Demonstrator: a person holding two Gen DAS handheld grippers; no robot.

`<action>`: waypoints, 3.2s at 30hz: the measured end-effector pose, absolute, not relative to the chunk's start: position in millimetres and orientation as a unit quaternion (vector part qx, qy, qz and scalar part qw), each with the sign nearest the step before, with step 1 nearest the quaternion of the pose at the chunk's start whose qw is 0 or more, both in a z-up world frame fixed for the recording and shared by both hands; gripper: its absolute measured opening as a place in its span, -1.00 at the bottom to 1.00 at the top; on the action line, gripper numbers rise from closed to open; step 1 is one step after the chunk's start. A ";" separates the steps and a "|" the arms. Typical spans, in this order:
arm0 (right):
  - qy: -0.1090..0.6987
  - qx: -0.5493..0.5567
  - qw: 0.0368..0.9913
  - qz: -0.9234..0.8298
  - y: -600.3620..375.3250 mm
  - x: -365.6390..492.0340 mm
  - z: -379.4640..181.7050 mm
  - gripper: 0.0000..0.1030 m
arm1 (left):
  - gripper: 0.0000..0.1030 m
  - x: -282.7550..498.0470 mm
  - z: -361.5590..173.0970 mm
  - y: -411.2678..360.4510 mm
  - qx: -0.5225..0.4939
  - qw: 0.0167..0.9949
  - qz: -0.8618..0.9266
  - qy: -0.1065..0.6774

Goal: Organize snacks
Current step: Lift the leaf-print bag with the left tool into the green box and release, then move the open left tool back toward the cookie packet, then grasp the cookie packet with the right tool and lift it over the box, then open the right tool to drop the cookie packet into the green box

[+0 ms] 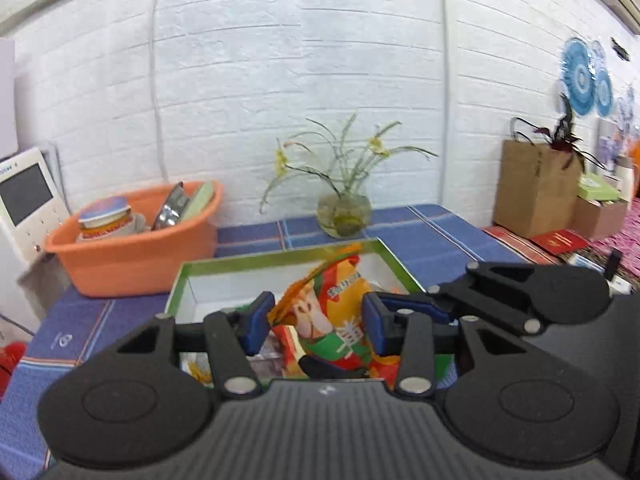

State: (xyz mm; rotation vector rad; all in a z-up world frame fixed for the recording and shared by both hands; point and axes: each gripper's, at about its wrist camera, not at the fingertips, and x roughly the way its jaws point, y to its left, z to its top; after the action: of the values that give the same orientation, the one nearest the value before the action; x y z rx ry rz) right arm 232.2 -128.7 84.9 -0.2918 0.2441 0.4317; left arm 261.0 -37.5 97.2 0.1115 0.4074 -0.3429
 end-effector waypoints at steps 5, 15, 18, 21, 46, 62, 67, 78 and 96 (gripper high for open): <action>0.136 -0.112 0.966 0.192 -125.4 264.1 73.5 0.69 | -0.10 300.8 83.3 -39.7 0.047 0.966 -0.151 0.203; 0.167 -0.095 0.966 0.174 -132.2 297.4 56.9 1.00 | 0.39 330.0 64.5 -23.5 0.054 0.980 -0.067 0.177; 0.160 -0.085 0.971 0.154 -142.0 281.4 62.7 1.00 | 0.42 320.4 62.0 -7.8 0.041 0.982 -0.052 0.177; 0.153 -0.033 0.977 0.147 -161.8 260.2 74.4 1.00 | 0.54 304.2 59.6 10.6 0.012 0.982 -0.047 0.182; 0.355 0.220 0.888 0.194 -197.0 254.6 7.5 0.29 | 0.96 278.8 -28.5 1.8 0.020 0.913 -0.248 0.323; 0.263 0.150 0.932 0.200 -180.6 226.0 29.2 -0.18 | 0.26 249.3 -1.5 -11.8 0.052 0.927 -0.256 0.268; 0.225 0.115 0.945 0.206 -171.3 215.8 44.6 -0.19 | 0.23 241.4 12.5 -5.1 0.043 0.935 -0.257 0.239; 0.200 0.084 0.948 0.234 -155.6 226.8 68.8 -0.19 | 0.18 237.7 33.5 10.1 0.029 0.953 -0.224 0.200; 0.091 0.099 0.971 0.197 -166.3 281.0 80.0 -0.19 | 0.17 317.2 54.2 -39.0 0.086 0.972 -0.156 0.155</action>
State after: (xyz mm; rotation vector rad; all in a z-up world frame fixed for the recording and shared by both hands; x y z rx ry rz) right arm 281.0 -166.3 80.0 0.2000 0.1832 0.3976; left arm 317.2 -39.0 54.2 0.1736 0.3123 -0.3143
